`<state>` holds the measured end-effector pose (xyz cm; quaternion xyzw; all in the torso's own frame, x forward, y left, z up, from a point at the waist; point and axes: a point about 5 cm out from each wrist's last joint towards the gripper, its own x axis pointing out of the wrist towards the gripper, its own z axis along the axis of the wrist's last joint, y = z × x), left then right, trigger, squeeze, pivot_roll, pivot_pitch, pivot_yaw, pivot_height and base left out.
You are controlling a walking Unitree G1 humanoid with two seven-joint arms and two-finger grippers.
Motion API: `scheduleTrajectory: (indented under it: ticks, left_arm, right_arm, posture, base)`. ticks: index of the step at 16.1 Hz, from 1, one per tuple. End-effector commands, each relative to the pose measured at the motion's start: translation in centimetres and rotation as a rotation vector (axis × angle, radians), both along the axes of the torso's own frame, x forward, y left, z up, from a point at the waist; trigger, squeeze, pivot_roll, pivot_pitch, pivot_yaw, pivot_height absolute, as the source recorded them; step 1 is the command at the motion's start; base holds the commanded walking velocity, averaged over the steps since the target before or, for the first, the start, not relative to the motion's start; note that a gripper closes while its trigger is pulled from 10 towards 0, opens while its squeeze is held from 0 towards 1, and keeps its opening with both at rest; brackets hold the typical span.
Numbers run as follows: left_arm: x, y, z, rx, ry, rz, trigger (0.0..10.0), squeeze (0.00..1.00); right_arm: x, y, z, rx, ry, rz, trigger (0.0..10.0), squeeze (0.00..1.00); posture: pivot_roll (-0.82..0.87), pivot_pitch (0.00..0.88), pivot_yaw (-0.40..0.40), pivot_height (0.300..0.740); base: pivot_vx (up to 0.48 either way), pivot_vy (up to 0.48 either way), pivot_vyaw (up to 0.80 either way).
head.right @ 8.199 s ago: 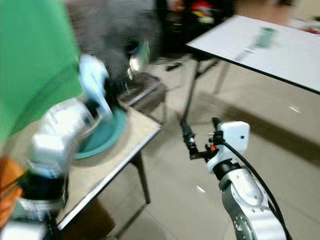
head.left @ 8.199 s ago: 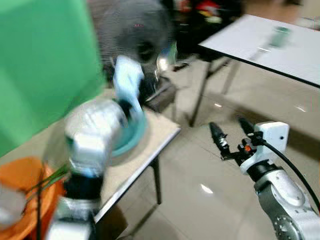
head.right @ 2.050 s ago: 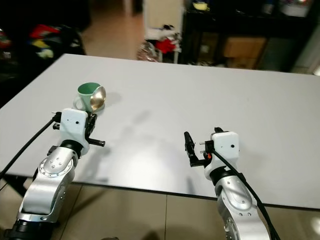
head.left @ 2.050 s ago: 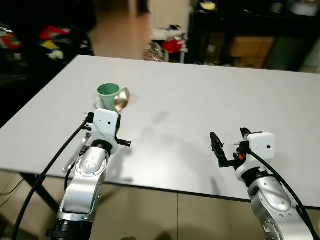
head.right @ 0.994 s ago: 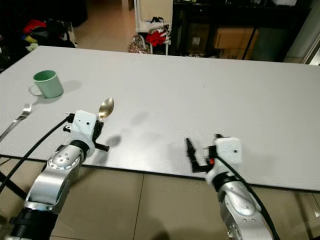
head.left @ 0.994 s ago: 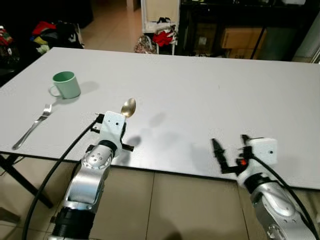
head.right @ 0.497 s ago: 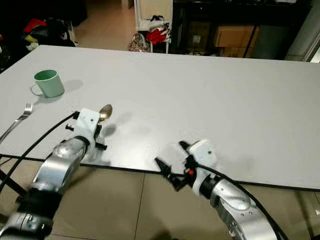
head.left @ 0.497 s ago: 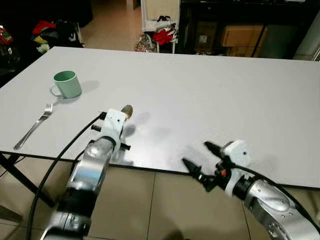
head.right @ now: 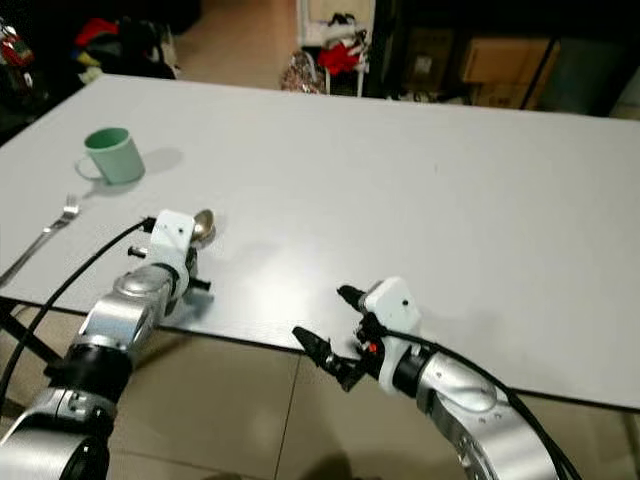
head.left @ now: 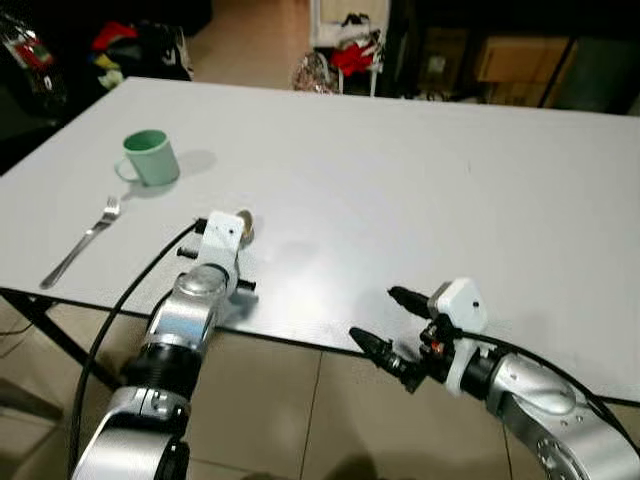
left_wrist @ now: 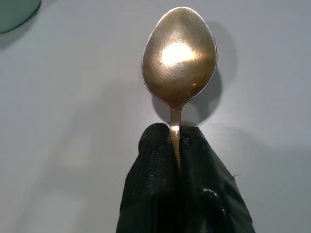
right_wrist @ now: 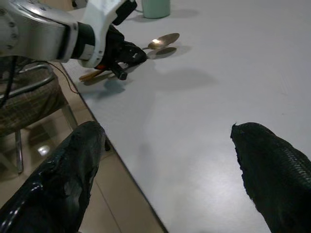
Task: Setting the table
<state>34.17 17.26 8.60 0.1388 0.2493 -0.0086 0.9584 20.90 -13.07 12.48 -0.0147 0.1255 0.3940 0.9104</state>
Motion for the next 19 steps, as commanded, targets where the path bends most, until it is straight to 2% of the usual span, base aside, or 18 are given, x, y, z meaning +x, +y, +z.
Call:
scheduleTrajectory:
  ticks: [1,13,14,15,16,19]
  left_arm:
    - [-0.1,0.7,-0.6,0.010,0.030,0.032,10.0,0.00]
    - [0.9,0.4,-1.5,0.028,0.048,-0.084,10.0,0.00]
    - [1.0,-0.1,-1.5,0.018,0.053,-0.104,10.0,0.09]
    - [1.0,-0.4,-1.5,0.010,0.056,-0.108,10.0,0.29]
    - [1.0,-0.5,-1.5,0.009,0.056,-0.109,10.0,0.29]
    - [0.8,-1.1,-1.7,0.006,0.067,-0.112,10.0,0.20]
  right_arm:
    - [-0.1,0.4,0.5,0.005,-0.010,0.031,10.0,0.00]
    - [-0.3,0.4,0.6,0.005,-0.008,0.029,10.0,0.00]
    - [-0.4,0.4,0.6,0.006,-0.007,0.029,10.0,0.00]
    - [-0.5,0.4,0.6,0.004,-0.006,0.031,10.0,0.00]
    - [-0.5,0.4,0.6,0.003,-0.005,0.032,10.0,0.00]
    - [-0.8,0.3,0.6,0.000,-0.001,0.031,10.0,0.00]
  posture:
    - [-0.01,0.000,0.046,0.740]
    - [-0.03,0.000,0.062,0.740]
    - [-0.03,0.000,0.064,0.740]
    - [-0.03,0.000,0.065,0.740]
    - [-0.03,0.000,0.067,0.740]
    - [-0.04,0.000,0.074,0.740]
  base:
    - [0.000,0.000,0.00]
    - [0.000,0.000,0.00]
    - [0.000,0.000,0.00]
    - [0.000,0.000,0.00]
    - [0.000,0.000,0.00]
    - [0.000,0.000,0.00]
